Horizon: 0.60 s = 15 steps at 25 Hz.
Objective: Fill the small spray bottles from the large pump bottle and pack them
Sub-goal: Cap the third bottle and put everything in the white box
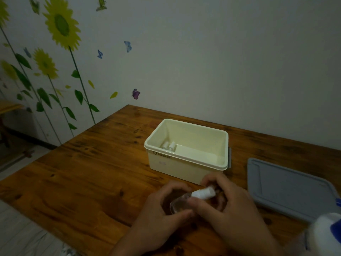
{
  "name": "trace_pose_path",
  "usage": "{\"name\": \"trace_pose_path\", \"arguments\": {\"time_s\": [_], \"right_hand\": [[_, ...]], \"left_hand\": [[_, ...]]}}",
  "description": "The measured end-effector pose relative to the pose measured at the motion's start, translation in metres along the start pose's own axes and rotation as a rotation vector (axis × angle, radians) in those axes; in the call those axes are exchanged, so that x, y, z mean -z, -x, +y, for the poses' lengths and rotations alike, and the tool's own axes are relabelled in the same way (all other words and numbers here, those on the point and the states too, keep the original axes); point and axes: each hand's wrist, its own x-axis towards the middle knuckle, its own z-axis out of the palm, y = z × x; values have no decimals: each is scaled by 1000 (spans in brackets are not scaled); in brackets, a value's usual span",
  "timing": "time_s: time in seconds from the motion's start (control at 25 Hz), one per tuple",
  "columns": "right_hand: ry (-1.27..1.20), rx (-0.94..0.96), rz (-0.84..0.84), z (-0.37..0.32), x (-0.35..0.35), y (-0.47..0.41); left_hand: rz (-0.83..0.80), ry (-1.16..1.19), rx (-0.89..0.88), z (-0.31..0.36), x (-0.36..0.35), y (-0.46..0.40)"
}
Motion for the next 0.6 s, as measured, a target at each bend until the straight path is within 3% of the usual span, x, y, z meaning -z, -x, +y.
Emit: {"name": "trace_pose_path", "arguments": {"time_s": [0.16,0.28,0.44,0.52,0.6], "right_hand": [[-198,35,-94,3,5,4],[-156,76,-54,4,7,3],[-63,-13,39,3,2,3],[30,18,37,4,0,4],[-41,6,2,4,2,5]], "left_hand": [[1,8,-5,-2,-1,0],[20,-8,0,-1,0,0],[11,-57,4,0,0,1],[11,-46,-4,1,-1,1],[14,-16,4,1,-1,0]]}}
